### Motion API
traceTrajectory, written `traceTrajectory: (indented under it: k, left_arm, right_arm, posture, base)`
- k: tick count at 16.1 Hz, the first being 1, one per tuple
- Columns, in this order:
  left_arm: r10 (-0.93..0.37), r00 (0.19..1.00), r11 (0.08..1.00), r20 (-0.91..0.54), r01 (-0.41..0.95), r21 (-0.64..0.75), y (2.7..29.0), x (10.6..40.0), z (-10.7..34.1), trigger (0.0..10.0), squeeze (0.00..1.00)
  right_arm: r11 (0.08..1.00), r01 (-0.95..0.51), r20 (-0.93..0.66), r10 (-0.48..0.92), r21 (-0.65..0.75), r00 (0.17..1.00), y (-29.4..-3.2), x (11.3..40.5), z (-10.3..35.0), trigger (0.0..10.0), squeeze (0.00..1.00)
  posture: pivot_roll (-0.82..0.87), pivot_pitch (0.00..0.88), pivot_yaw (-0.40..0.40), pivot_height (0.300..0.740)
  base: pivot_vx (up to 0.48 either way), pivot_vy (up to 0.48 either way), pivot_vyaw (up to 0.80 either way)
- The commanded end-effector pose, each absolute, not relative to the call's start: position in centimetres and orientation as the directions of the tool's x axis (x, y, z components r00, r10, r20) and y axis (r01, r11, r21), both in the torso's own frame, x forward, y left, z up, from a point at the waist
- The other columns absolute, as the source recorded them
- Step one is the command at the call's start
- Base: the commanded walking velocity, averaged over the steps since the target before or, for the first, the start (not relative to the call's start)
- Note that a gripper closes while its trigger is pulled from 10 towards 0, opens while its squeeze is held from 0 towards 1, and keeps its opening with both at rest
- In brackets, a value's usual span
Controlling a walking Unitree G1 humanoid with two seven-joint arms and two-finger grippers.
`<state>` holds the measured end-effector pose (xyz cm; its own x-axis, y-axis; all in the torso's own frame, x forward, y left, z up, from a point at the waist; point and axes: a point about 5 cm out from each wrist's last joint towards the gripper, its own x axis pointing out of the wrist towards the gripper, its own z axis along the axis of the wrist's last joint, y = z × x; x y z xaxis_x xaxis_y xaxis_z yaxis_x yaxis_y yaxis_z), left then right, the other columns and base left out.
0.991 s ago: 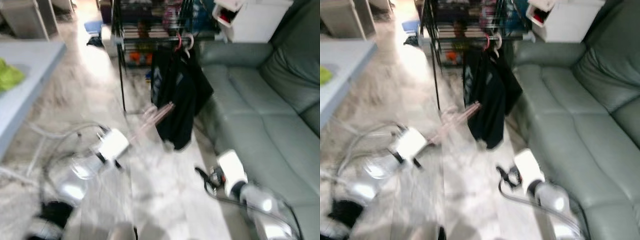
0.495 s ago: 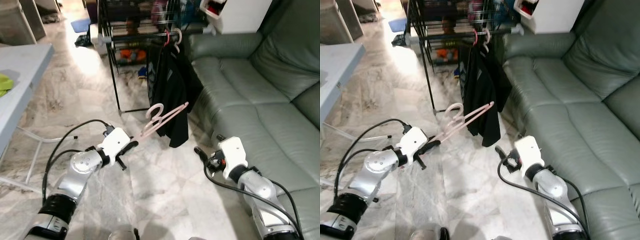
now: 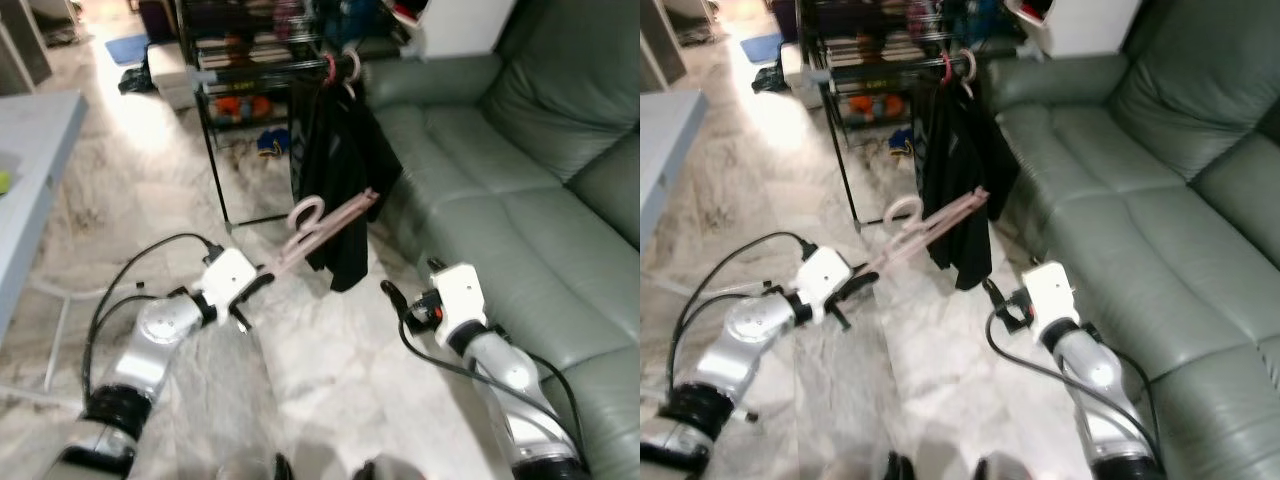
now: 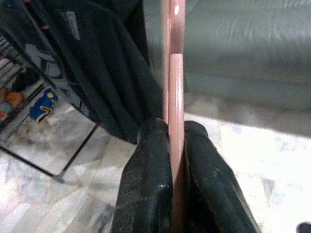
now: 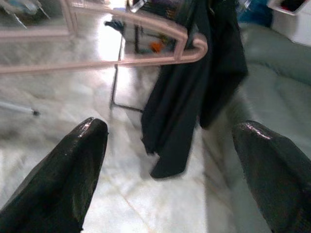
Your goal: Hang hanger
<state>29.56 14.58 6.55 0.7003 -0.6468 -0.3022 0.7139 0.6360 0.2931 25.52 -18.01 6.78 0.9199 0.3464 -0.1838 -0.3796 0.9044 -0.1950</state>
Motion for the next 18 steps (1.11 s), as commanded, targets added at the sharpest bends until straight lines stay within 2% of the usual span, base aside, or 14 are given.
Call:
traceTrajectory:
  k: [1,4,7,9,10,11,12,13,15,18]
  left_arm:
    - [-0.643,0.705,0.627,-0.299,0.709,0.324,14.9,29.7,7.0,10.0,0.0]
    - [-0.621,0.706,0.58,-0.34,0.706,0.406,15.0,29.6,6.3,10.0,0.0]
    - [-0.666,0.625,0.472,-0.406,0.776,0.419,15.1,29.6,6.3,10.0,0.0]
    - [-0.686,0.591,0.448,-0.425,0.803,0.393,15.2,29.6,6.4,10.0,0.0]
    - [-0.692,0.557,0.392,-0.459,0.824,0.408,15.3,29.3,6.2,10.0,0.0]
    - [-0.708,0.496,0.326,-0.502,0.861,0.39,15.3,28.9,5.7,10.0,0.0]
    - [-0.716,0.478,0.311,-0.509,0.871,0.381,15.2,28.8,5.6,10.0,0.0]
    - [-0.724,0.453,0.273,-0.519,0.881,0.387,15.0,28.7,5.6,10.0,0.0]
    - [-0.716,0.436,0.245,-0.545,0.888,0.389,14.9,28.7,5.3,10.0,0.0]
    - [-0.731,0.414,0.221,-0.543,0.896,0.385,14.5,28.8,5.4,10.0,0.0]
  right_arm:
    - [0.899,-0.391,-0.162,0.363,-0.199,0.918,-17.5,25.7,7.1,10.0,0.0]
    - [0.862,-0.441,-0.198,0.4,-0.249,0.895,-17.7,25.5,6.8,10.0,0.0]
    - [0.781,-0.548,-0.262,0.485,-0.299,0.834,-18.5,25.7,6.8,10.0,0.0]
    - [0.745,-0.592,-0.274,0.526,-0.308,0.805,-18.8,25.8,7.2,10.0,0.0]
    - [0.701,-0.638,-0.301,0.563,-0.319,0.77,-18.8,25.7,7.2,10.0,0.0]
    - [0.59,-0.729,-0.361,0.633,-0.347,0.685,-18.7,25.2,7.1,10.0,0.0]
    - [0.527,-0.772,-0.387,0.668,-0.357,0.635,-18.5,25.0,7.2,10.0,0.0]
    - [0.421,-0.833,-0.428,0.719,-0.359,0.548,-18.2,24.8,7.7,10.0,0.0]
    - [0.328,-0.875,-0.465,0.75,-0.355,0.47,-18.0,24.8,8.4,10.0,0.0]
    - [0.278,-0.893,-0.506,0.746,-0.354,0.433,-18.8,26.2,9.1,10.0,0.0]
  posture:
    - [0.02,0.0,-0.001,0.74]
    - [0.02,0.0,-0.005,0.74]
    - [0.02,0.0,0.0,0.74]
    - [0.02,0.0,0.002,0.74]
    - [0.02,0.0,0.003,0.74]
    - [0.02,0.0,0.004,0.74]
    - [0.02,0.0,0.004,0.74]
    - [0.02,0.0,0.004,0.74]
    - [0.02,0.0,0.004,0.74]
    - [0.01,0.0,0.004,0.74]
  base:
    - [0.0,0.465,0.0]
    - [0.0,0.155,0.0]
    - [0.0,0.0,0.0]
    - [0.0,0.0,0.0]
    - [0.0,0.0,0.0]
    - [0.0,0.0,0.0]
    - [0.0,0.0,0.0]
    - [0.0,0.0,0.0]
    - [0.0,0.0,0.0]
    - [0.0,0.0,0.0]
